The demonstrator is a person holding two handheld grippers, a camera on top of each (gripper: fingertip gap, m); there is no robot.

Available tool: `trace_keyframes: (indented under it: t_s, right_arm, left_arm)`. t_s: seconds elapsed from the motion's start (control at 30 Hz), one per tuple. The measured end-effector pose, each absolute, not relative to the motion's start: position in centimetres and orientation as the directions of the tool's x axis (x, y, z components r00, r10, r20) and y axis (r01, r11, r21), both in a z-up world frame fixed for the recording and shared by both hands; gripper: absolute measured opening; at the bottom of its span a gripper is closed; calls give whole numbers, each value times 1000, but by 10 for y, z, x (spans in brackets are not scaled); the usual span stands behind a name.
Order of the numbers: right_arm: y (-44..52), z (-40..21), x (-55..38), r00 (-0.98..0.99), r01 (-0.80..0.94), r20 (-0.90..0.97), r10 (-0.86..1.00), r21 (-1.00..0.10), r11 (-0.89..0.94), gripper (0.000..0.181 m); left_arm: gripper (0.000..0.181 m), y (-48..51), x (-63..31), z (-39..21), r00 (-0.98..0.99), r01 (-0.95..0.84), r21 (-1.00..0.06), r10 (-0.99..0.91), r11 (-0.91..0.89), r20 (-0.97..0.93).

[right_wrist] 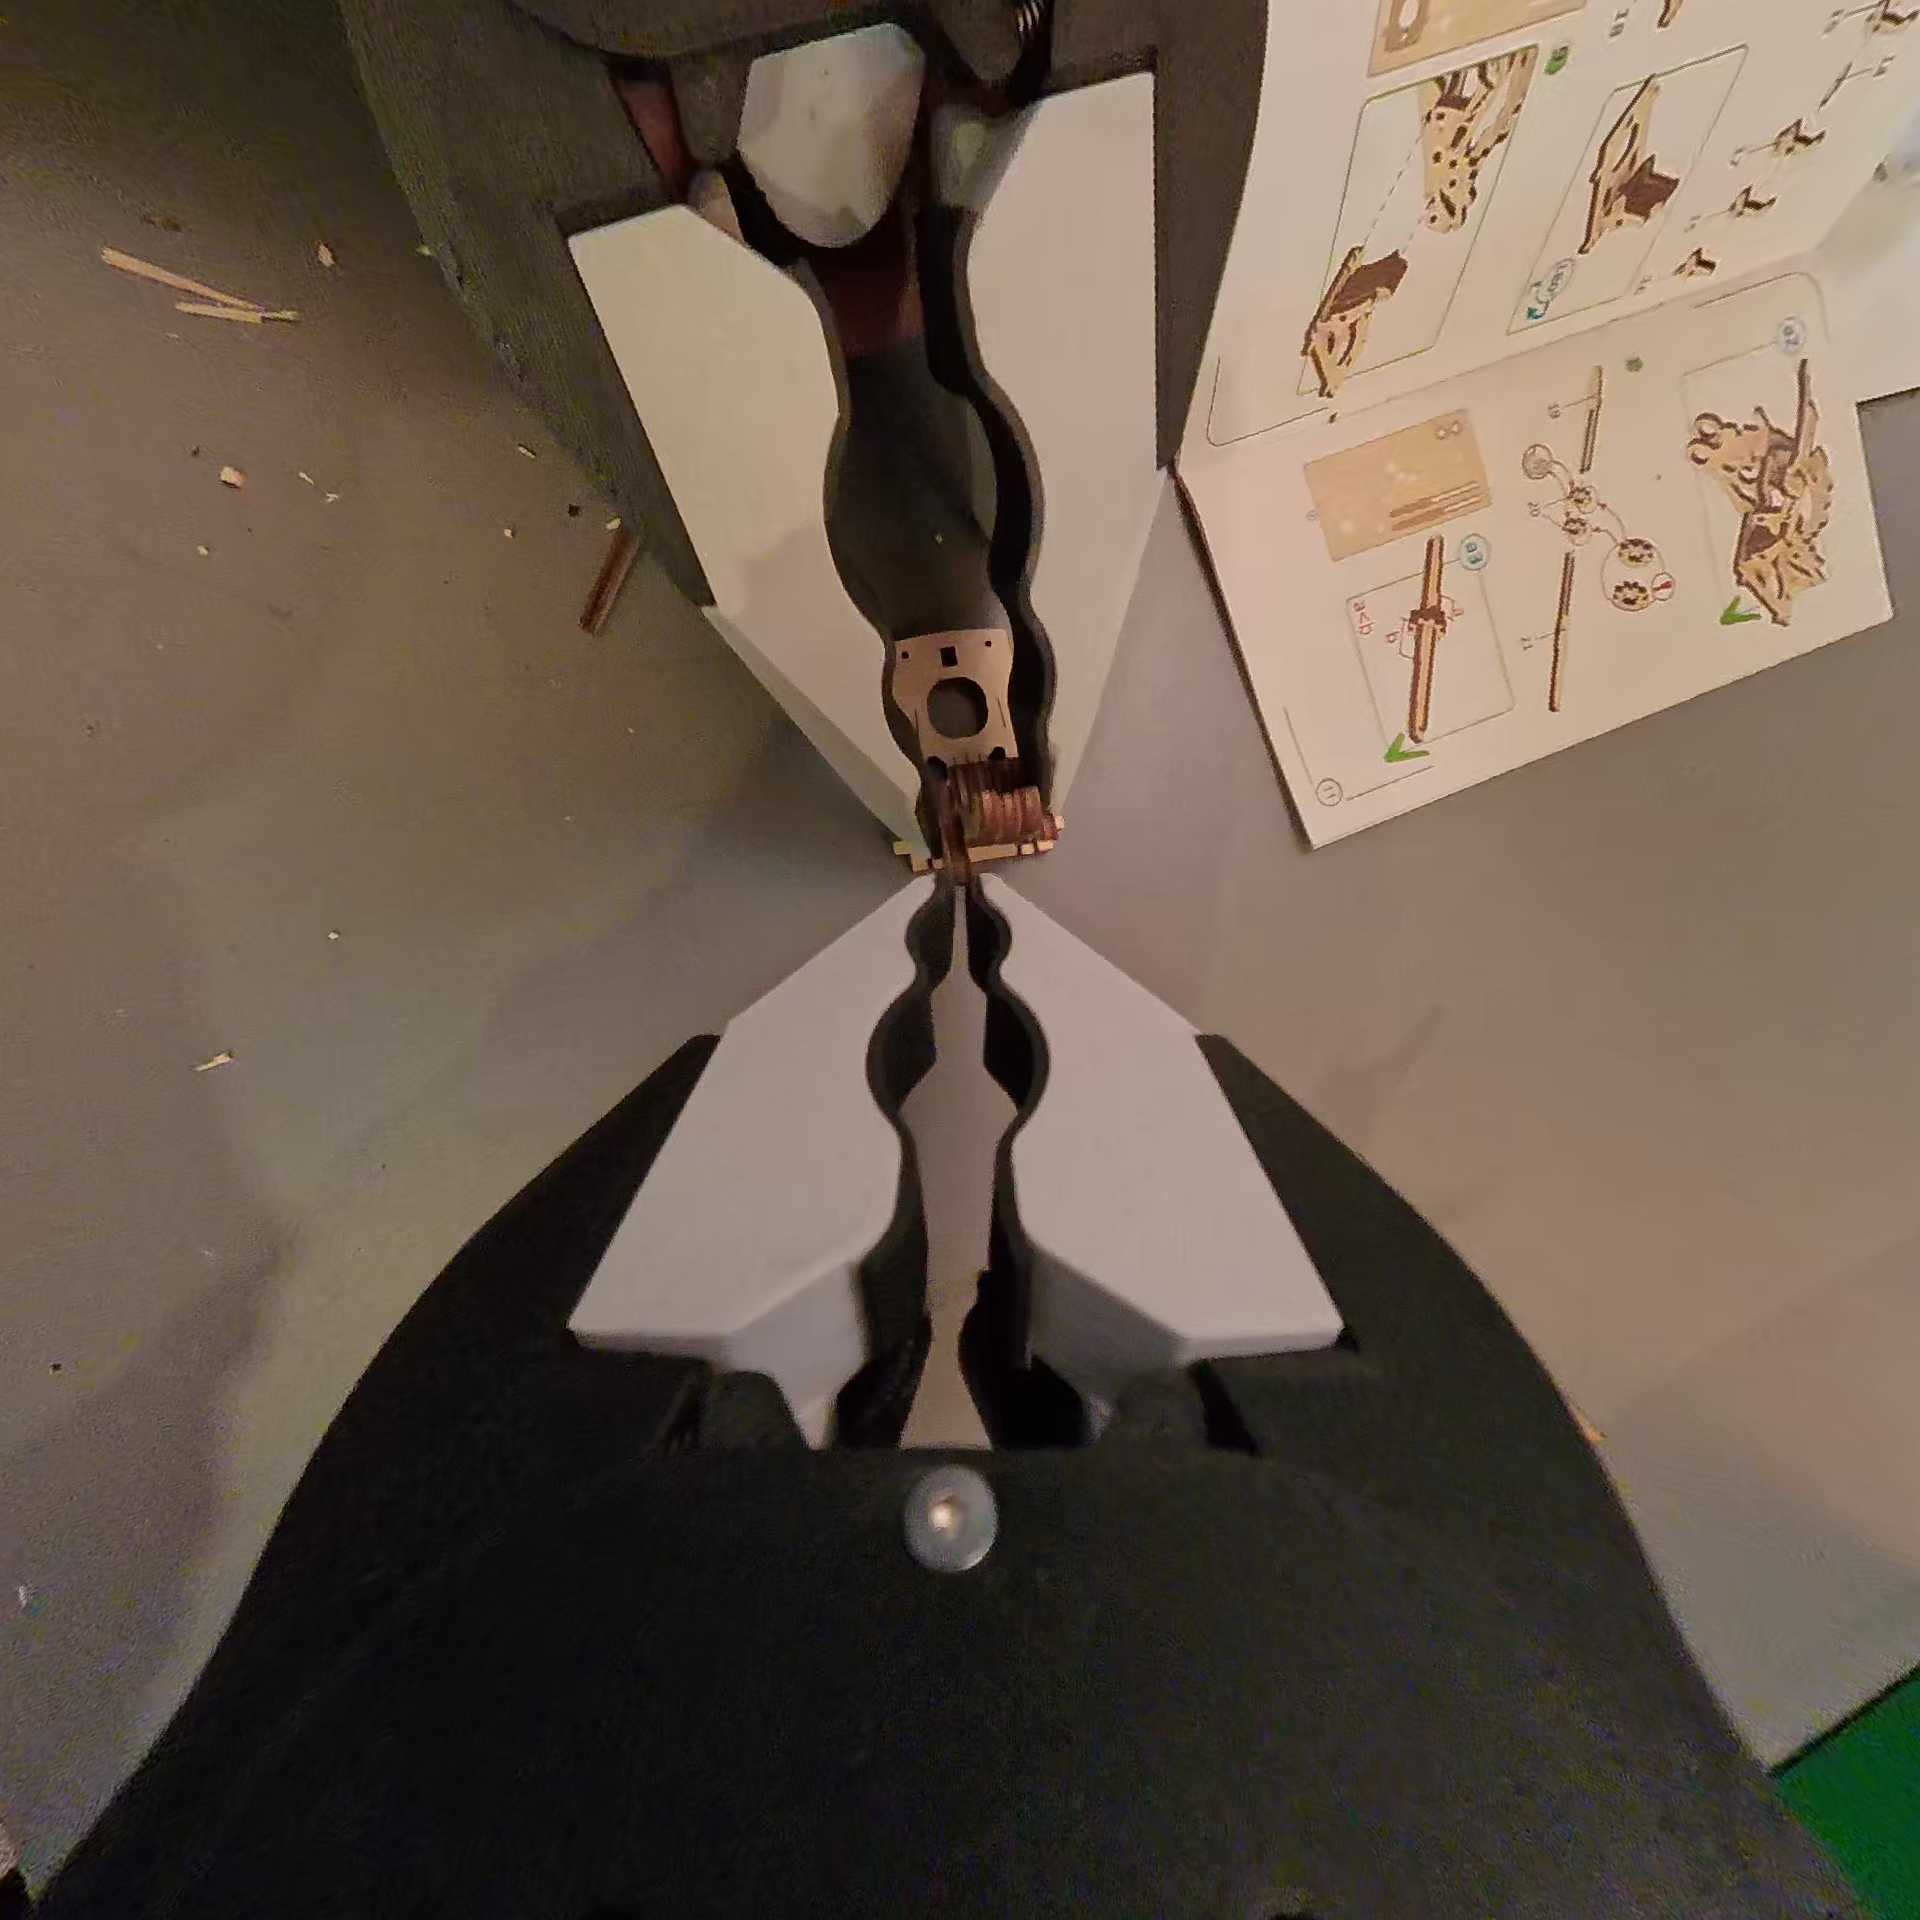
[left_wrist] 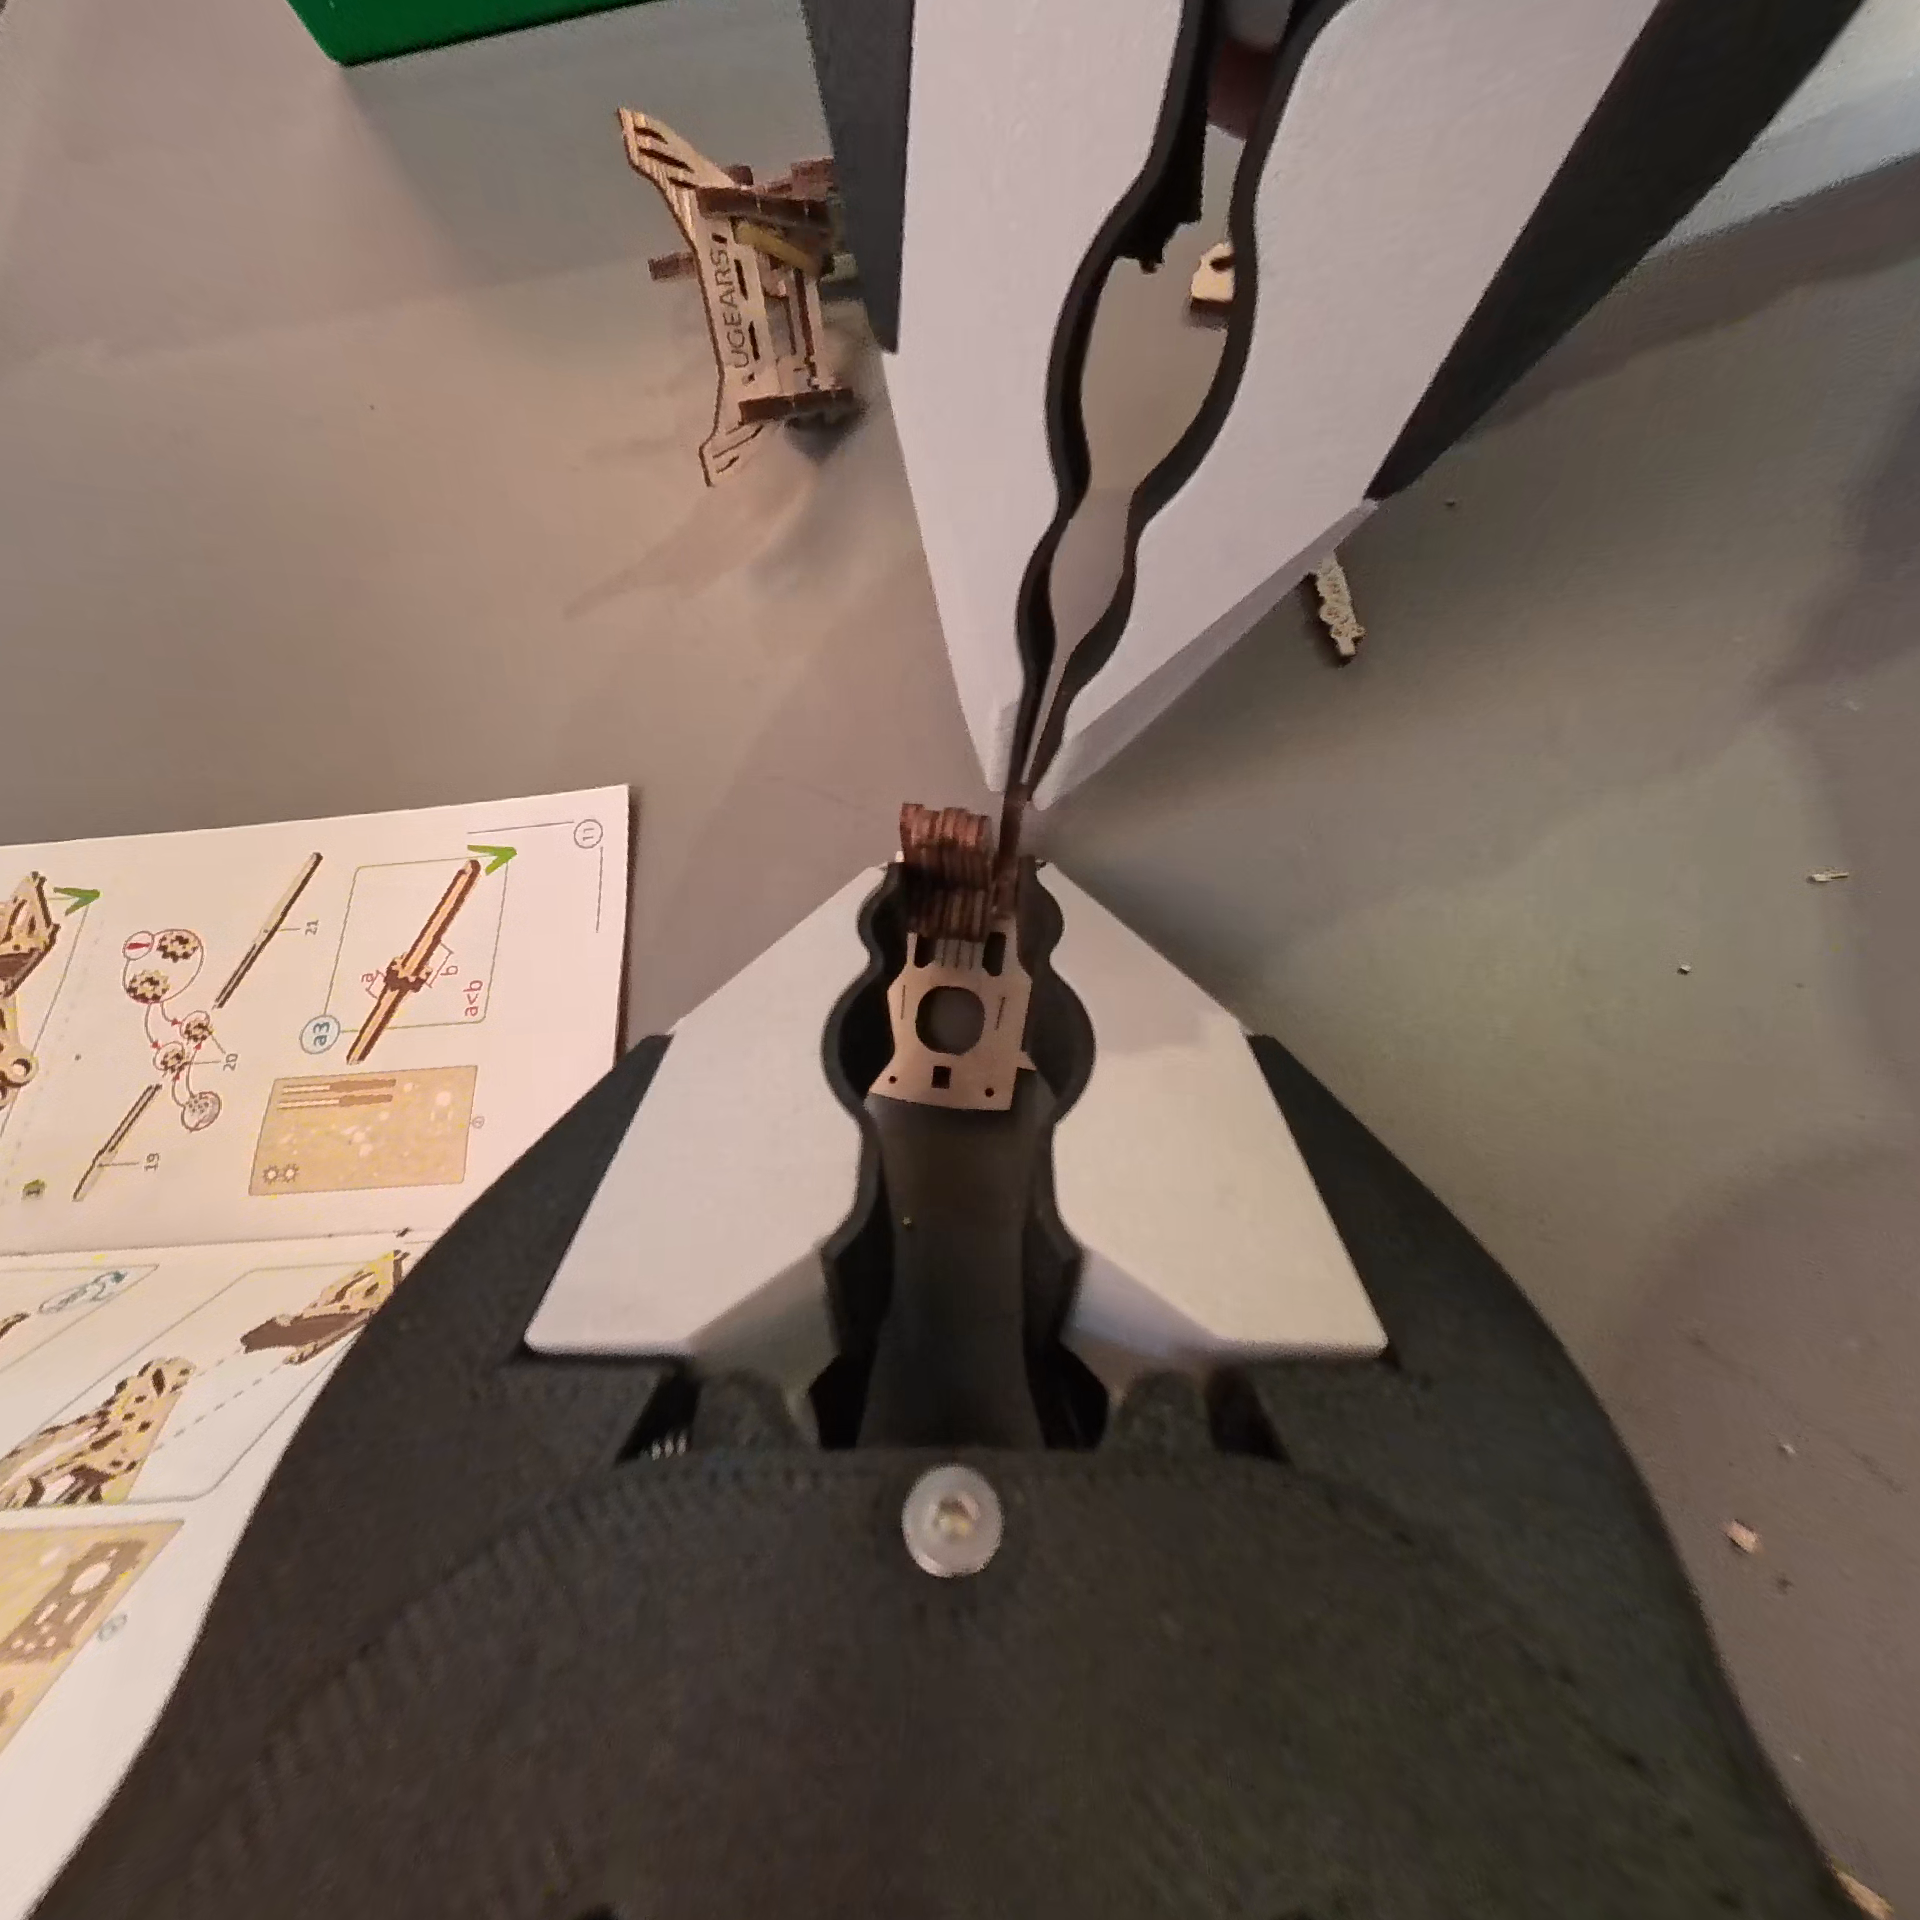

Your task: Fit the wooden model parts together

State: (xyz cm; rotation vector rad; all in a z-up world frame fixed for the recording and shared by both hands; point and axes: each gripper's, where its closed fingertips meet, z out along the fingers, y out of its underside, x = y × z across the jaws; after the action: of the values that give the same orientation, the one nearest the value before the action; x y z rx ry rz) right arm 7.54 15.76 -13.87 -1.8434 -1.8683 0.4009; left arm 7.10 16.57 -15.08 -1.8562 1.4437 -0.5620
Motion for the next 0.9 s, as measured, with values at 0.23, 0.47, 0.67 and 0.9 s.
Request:
trace_keyframes:
  t_s: [0.23, 0.47, 0.67, 0.9]
  right_arm:
    - [158, -137, 71, 24, 859, 124, 992, -510, 43, 0]
    - [155, -154, 72, 0, 902, 139, 990, -427, 60, 0]
    - [155, -125, 69, 43, 851, 105, 994, -525, 18, 0]
    - [155, -117, 67, 32, 855, 128, 991, -517, 39, 0]
  left_arm:
    - [20, 165, 71, -151, 282, -648, -751, -956, -124, -85]
    - [20, 165, 71, -151, 280, -652, -749, -956, -118, -92]
    - [20, 165, 71, -151, 279, -652, -749, -956, -119, -91]
    - [20, 165, 71, -151, 279, -652, -749, -956, -121, -89]
